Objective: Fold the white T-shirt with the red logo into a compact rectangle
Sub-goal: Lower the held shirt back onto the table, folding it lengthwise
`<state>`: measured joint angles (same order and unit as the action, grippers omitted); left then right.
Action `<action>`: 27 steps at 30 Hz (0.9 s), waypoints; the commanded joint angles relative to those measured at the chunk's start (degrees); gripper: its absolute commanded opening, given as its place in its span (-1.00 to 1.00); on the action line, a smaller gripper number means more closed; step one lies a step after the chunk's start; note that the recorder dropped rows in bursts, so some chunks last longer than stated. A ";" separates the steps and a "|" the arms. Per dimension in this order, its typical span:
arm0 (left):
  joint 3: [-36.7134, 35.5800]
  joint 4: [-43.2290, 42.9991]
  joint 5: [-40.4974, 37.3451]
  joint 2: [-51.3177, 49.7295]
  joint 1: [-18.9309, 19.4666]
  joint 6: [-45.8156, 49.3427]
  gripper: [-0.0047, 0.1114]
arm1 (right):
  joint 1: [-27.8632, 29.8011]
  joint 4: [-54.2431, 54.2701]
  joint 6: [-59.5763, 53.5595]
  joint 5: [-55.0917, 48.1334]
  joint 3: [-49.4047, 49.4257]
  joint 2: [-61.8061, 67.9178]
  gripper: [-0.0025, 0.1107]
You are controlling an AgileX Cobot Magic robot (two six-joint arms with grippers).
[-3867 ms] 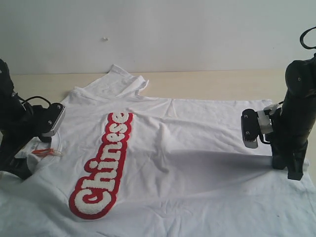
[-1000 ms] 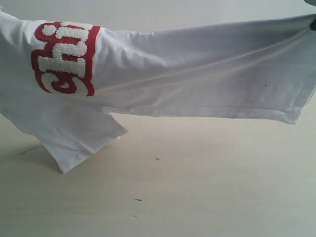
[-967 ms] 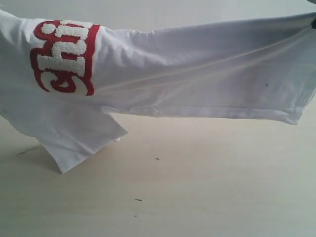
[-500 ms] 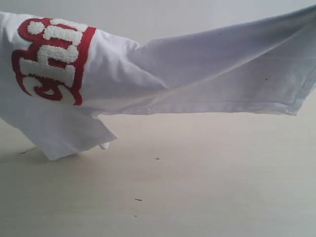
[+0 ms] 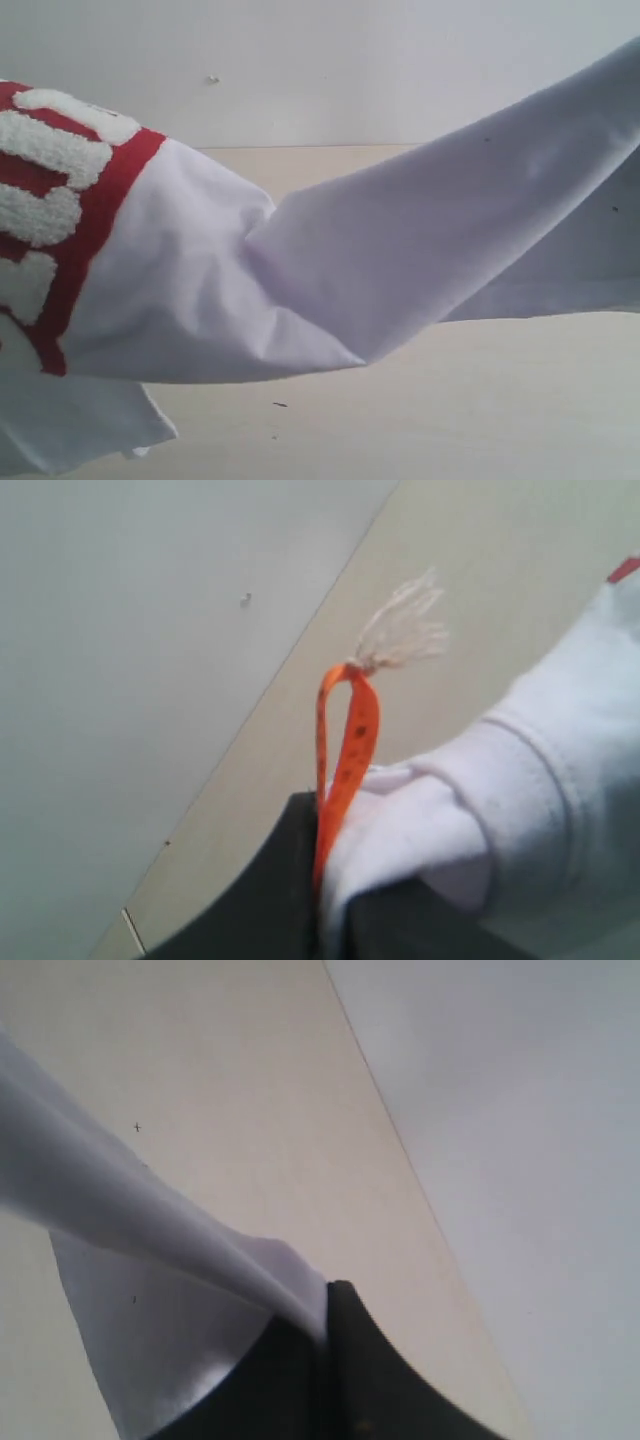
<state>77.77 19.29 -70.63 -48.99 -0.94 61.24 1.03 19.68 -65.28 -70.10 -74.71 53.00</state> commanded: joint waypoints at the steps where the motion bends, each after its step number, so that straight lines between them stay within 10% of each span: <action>1: -1.39 -0.18 0.67 0.40 -1.24 -4.03 -0.92 | 0.29 0.01 1.52 0.13 4.77 -1.07 -0.96; 14: -11.16 -8.50 5.37 -15.58 -2.38 0.32 -0.92 | 0.29 -9.51 0.90 8.05 14.46 14.47 -0.96; 27: -11.16 -8.55 38.36 -47.63 -2.38 -0.18 -0.92 | 0.29 -12.40 1.54 38.54 14.36 43.86 -0.96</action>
<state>66.61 10.14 -36.99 -95.07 -3.29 61.49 1.03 7.59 -64.07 -35.35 -60.44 95.06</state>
